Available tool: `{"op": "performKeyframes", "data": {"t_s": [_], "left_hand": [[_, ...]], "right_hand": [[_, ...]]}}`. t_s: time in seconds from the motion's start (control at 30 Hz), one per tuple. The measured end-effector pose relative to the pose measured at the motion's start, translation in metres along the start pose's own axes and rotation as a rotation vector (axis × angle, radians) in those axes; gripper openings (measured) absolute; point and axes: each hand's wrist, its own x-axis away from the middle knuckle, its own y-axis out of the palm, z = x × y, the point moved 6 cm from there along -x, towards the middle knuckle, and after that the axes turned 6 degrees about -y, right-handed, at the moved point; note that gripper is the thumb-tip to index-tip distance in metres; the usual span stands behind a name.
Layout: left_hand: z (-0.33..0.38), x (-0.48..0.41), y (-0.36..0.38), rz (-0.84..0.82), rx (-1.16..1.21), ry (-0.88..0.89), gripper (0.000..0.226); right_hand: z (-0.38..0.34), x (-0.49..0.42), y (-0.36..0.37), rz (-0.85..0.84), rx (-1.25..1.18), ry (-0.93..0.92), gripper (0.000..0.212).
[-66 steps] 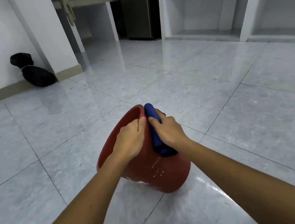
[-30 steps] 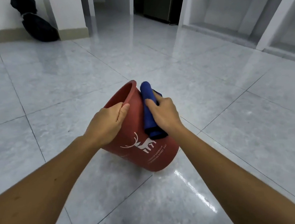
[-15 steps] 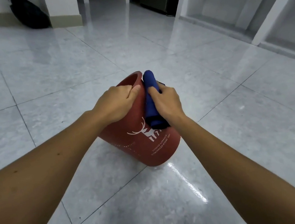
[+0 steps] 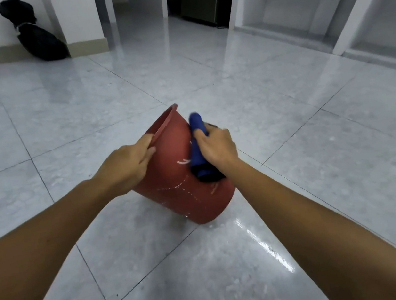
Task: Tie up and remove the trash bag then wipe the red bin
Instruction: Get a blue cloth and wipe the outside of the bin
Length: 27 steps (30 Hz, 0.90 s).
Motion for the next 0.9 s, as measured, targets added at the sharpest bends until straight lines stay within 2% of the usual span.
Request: {"op": "performKeyframes", "data": {"t_s": [0.07,0.17,0.23,0.3,0.37,0.43,0.5,0.6,0.67,0.73,0.83,0.9], "left_hand": [[0.014,-0.005,-0.001,0.042,0.044,-0.025,0.037],[0.02,-0.007,-0.003,0.102,0.027,-0.047,0.044],[0.024,-0.009,-0.003,0.113,0.118,-0.039,0.044],[0.024,-0.008,-0.006,0.092,0.383,-0.055,0.046],[0.017,0.0,-0.008,0.067,0.499,-0.064,0.054],[0.002,0.012,-0.001,-0.021,0.392,-0.055,0.048],[-0.01,0.022,0.006,-0.078,0.189,-0.057,0.041],[0.004,0.011,0.005,0.022,0.043,0.012,0.034],[0.025,-0.001,0.002,0.121,-0.009,0.089,0.031],[0.035,-0.009,0.003,0.151,-0.029,0.108,0.03],[0.033,-0.015,0.006,0.139,0.028,0.051,0.027],[0.021,-0.005,-0.001,0.257,0.044,-0.023,0.032]], "right_hand": [[-0.026,-0.002,0.002,0.016,-0.076,-0.06,0.022],[-0.015,0.001,-0.003,0.065,-0.152,-0.026,0.024],[0.019,0.008,-0.005,0.054,-0.077,0.063,0.028],[0.069,0.019,-0.005,-0.007,0.02,0.213,0.037],[0.114,0.033,-0.01,-0.059,0.04,0.381,0.045],[0.13,0.038,-0.013,-0.087,0.014,0.43,0.043],[0.112,0.029,-0.013,-0.069,0.014,0.348,0.045],[0.049,0.013,-0.007,-0.005,0.033,0.112,0.048],[0.009,0.007,-0.003,0.029,-0.039,-0.014,0.043],[-0.009,0.002,-0.003,0.053,-0.109,-0.086,0.041],[0.018,0.004,-0.002,0.07,-0.177,-0.012,0.031],[0.065,0.016,0.005,0.003,-0.095,0.154,0.033]]}}
